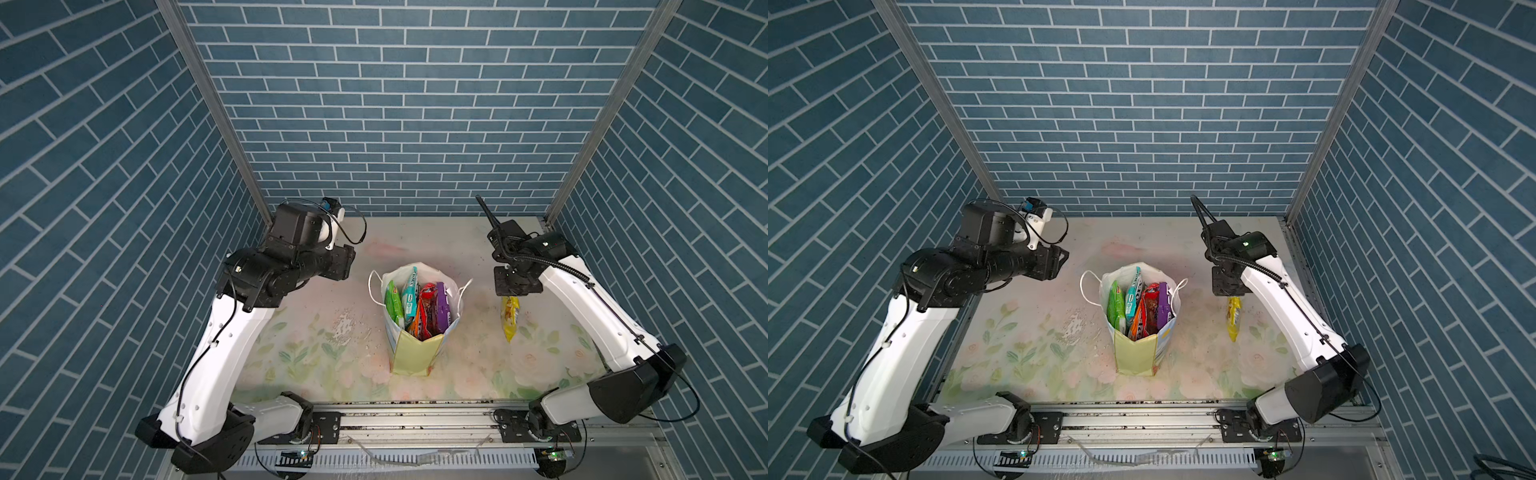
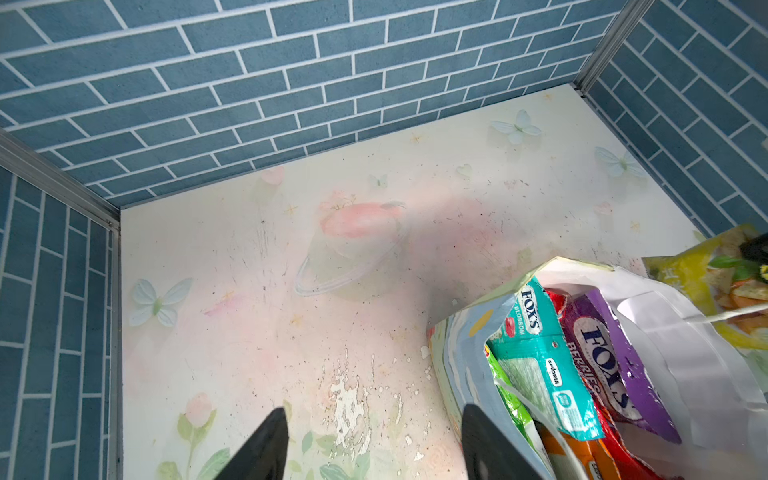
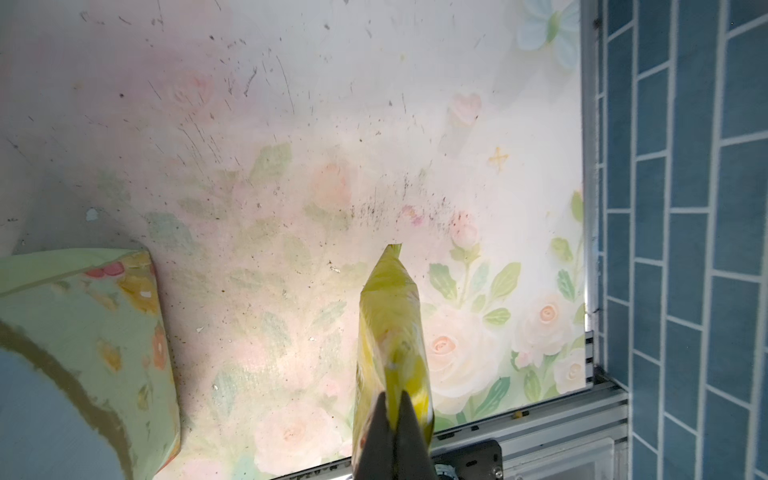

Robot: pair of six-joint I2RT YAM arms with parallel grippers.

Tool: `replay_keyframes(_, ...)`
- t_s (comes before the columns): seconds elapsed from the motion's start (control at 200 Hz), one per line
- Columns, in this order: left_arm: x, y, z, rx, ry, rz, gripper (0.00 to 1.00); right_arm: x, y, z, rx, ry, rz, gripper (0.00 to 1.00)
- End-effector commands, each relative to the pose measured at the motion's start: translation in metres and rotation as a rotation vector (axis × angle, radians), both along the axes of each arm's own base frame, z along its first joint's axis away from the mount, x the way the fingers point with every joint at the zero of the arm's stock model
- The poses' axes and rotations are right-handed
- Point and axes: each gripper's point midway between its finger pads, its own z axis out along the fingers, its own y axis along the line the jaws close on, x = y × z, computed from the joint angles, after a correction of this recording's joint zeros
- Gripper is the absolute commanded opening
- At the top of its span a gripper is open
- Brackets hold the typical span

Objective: Take the snacks out of the paper bag
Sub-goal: Place the snack at the middle-right of the table.

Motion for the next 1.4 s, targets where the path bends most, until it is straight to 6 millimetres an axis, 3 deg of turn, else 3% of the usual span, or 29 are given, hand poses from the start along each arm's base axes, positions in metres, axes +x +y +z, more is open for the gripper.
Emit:
replay_keyframes(0.0, -0.003, -0.001, -0.003, 0.002, 0.021, -0.017, 0.68, 0.016, 0.023, -0.006, 0.141, -0.039, 0.008, 0.0)
replay_keyframes(0.25, -0.003, -0.017, -0.012, -0.036, 0.087, -0.071, 0.66, 0.046, 0.045, -0.037, 0.24, -0.009, 0.023, 0.0)
replay_keyframes(0.415, -0.004, -0.017, -0.011, -0.028, 0.095, -0.078, 0.66, 0.057, 0.038, -0.052, 0.294, -0.009, -0.015, 0.0)
replay_keyframes(0.73, 0.0, -0.022, -0.01, -0.028, 0.112, -0.093, 0.65, 0.029, 0.003, -0.097, 0.325, 0.065, -0.117, 0.0)
replay_keyframes(1.13, 0.007, -0.026, -0.006, 0.004, 0.146, -0.111, 0.64, 0.006, -0.025, -0.109, 0.289, 0.103, -0.163, 0.0)
replay_keyframes(1.29, 0.004, -0.024, 0.002, 0.024, 0.143, -0.113, 0.62, 0.008, -0.028, -0.103, 0.288, 0.091, -0.163, 0.1)
replay_keyframes(1.395, 0.0, -0.028, 0.003, 0.019, 0.147, -0.128, 0.62, 0.011, -0.03, -0.094, 0.28, 0.082, -0.154, 0.21)
